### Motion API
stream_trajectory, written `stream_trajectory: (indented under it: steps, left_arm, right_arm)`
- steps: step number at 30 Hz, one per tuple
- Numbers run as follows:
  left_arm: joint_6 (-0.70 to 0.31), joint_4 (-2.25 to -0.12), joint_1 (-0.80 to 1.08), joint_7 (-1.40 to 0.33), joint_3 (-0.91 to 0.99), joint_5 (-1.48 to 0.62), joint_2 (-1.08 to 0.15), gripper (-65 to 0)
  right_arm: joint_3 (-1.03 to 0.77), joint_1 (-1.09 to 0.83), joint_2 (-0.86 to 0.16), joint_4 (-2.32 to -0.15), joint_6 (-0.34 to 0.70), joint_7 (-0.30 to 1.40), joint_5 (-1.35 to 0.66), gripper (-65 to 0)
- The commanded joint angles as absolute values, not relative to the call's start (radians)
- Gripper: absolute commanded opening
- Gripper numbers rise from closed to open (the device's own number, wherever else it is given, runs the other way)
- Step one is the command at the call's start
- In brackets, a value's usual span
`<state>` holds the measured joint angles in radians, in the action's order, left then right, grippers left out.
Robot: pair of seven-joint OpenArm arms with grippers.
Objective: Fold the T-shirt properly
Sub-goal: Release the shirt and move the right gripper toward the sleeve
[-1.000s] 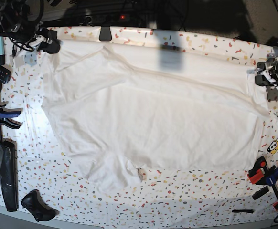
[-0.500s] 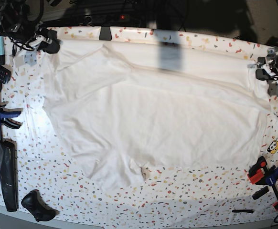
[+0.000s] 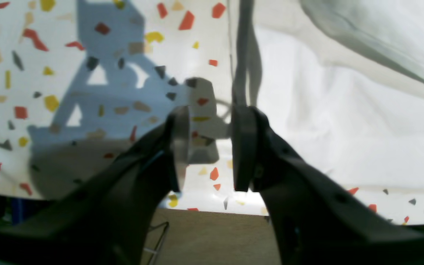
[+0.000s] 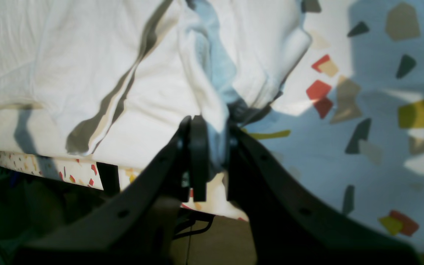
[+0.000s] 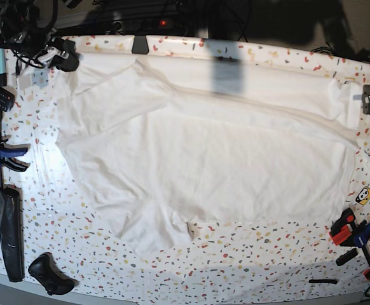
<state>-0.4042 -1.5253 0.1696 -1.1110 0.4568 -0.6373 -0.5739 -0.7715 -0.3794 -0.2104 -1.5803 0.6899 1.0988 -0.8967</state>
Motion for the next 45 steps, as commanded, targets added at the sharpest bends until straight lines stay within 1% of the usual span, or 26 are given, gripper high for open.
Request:
stream_trajectory:
  steps: [1,3,7,10,12,14,17,26,27,29,30,31,32,38,41,45]
  left_arm:
    - [-0.406,-1.557,0.16,-1.102,0.464,-0.648,-0.602,-45.4]
    - [-0.407,-1.591,0.16,-1.097,0.464,-0.651,-0.602,-45.4]
    - [-0.407,-1.711,0.16,-1.072,0.464,-0.657,-0.601,-45.4]
    - [-0.408,-1.818,0.16,-1.048,0.464,-0.655,-0.601,-45.5]
    - [-0.408,-1.859,0.16,-1.041,0.464,-0.655,-0.601,-45.5]
    - [-0.408,-1.864,0.16,-1.038,0.464,-0.655,-0.601,-45.5]
    - [-0.408,-1.863,0.163,-1.038,0.464,-0.622,-0.601,-45.5]
    - [-0.407,-1.863,0.163,-1.019,0.464,-0.603,-0.601,-45.5]
    - [-0.407,-1.863,0.163,-1.018,0.464,-0.603,-0.601,-45.5]
    - [-0.407,-1.863,0.163,-1.011,0.464,-0.603,-0.598,-45.5]
    - [-0.407,-1.863,0.163,-1.008,0.464,-0.603,-0.598,-45.5]
    - [-0.407,-1.863,0.163,-1.004,0.464,-0.603,-0.596,-45.5]
    - [-0.407,-1.863,0.163,-0.997,0.464,-0.603,-0.596,-45.5]
    - [-0.407,-1.863,0.16,-0.977,0.464,-0.603,-0.596,-45.5]
    - [-0.408,-1.863,0.16,-0.864,0.464,-0.598,-0.596,-45.5]
    - [-0.407,-1.863,0.16,-0.7,0.464,-0.523,-0.595,-45.5]
  right_arm:
    - [-0.778,-0.377,-0.228,-1.598,0.698,1.069,-0.902,-65.0]
    - [-0.778,-0.369,-0.232,-1.599,0.698,1.046,-0.902,-65.0]
    - [-0.778,-0.327,-0.233,-1.609,0.698,1.063,-0.907,-65.0]
    - [-0.778,-0.29,-0.233,-1.635,0.698,1.122,-0.976,-65.0]
    - [-0.778,-0.279,-0.233,-1.664,0.698,1.125,-1.013,-65.0]
    - [-0.778,-0.281,-0.232,-1.699,0.698,1.127,-1.027,-65.0]
    - [-0.778,-0.307,-0.229,-1.728,0.698,1.128,-0.974,-65.0]
    - [-0.778,-0.402,-0.23,-1.729,0.698,1.128,-0.998,-65.0]
    - [-0.778,-0.407,-0.23,-1.729,0.698,1.128,-1.007,-64.0]
    - [-0.778,-0.414,-0.23,-1.729,0.698,1.128,-1.026,-50.6]
    - [-0.778,-0.416,-0.23,-1.73,0.698,1.128,-1.032,-45.6]
    - [-0.778,-0.416,-0.23,-1.732,0.698,1.128,-1.036,-42.5]
    - [-0.778,-0.416,-0.23,-1.736,0.698,1.128,-1.039,-41.5]
    - [-0.779,-0.412,-0.23,-1.82,0.698,1.126,-1.076,-41.5]
    - [-0.779,-0.371,-0.23,-1.872,0.698,1.123,-1.073,-41.5]
    - [-0.779,-0.29,-0.23,-1.886,0.698,1.115,-1.018,-41.5]
